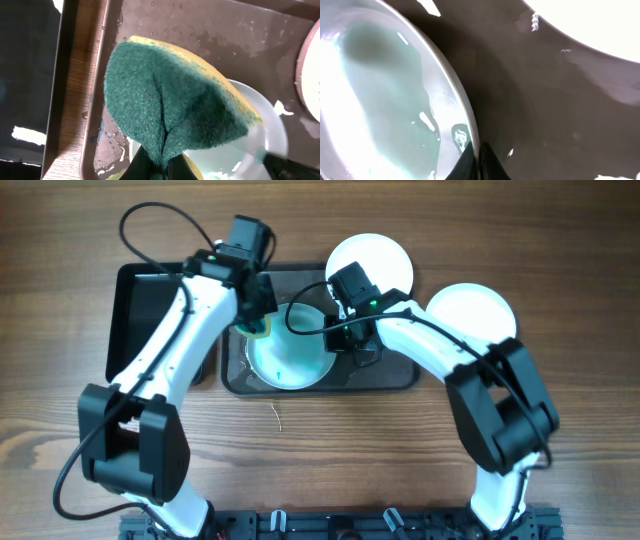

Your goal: Clean dirty plates on tray and stack at the side

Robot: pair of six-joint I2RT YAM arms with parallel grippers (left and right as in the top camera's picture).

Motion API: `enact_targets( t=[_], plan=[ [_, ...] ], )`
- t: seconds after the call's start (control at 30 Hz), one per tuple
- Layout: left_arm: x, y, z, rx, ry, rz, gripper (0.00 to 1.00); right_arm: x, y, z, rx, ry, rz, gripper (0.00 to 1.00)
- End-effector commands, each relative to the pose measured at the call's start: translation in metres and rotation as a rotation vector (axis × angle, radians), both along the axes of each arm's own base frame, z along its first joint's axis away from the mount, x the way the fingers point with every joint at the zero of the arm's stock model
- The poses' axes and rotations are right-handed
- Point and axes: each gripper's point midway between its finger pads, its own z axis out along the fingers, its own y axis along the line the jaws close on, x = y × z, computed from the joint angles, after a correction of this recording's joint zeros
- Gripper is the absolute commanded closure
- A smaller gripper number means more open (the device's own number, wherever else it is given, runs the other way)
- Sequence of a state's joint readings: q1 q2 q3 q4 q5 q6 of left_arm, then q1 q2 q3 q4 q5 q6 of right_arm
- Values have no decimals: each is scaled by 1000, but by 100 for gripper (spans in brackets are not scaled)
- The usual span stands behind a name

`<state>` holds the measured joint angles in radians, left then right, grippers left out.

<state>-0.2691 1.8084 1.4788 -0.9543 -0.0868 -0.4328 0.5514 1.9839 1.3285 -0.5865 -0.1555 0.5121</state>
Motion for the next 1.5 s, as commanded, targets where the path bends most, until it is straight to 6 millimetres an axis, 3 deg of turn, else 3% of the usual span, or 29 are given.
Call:
enact_targets(
  t=[0.0,0.17,0.4,0.6,0.8,0.83,1.03,1.3,1.47],
  plan=[
    [4,6,6,-107,9,-1,96,9,-16,44,-153,-192,25,96],
    [6,26,5,-107,14,46,96,6,-39,79,-371,-344,1,96],
    [6,27,5,-107,12,51,96,0,-56,137,-553,-556,-45,96],
    [6,27,5,-107,12,51,96,-7,-61,191,-698,-758,-49,96],
    [6,27,5,-108,12,50,96,-16,-60,222,-827,-900,-86,95],
    [6,27,5,-108,12,51,96,-19,-63,238,-884,-965,-130,96],
    [6,27,5,-107,13,51,96,-33,-62,277,-1015,-1121,-234,96],
    [6,27,5,-108,12,50,96,-32,-44,288,-982,-1154,-226,96],
    [6,27,5,-107,13,51,96,-17,-13,240,-747,-1009,12,96]
  ],
)
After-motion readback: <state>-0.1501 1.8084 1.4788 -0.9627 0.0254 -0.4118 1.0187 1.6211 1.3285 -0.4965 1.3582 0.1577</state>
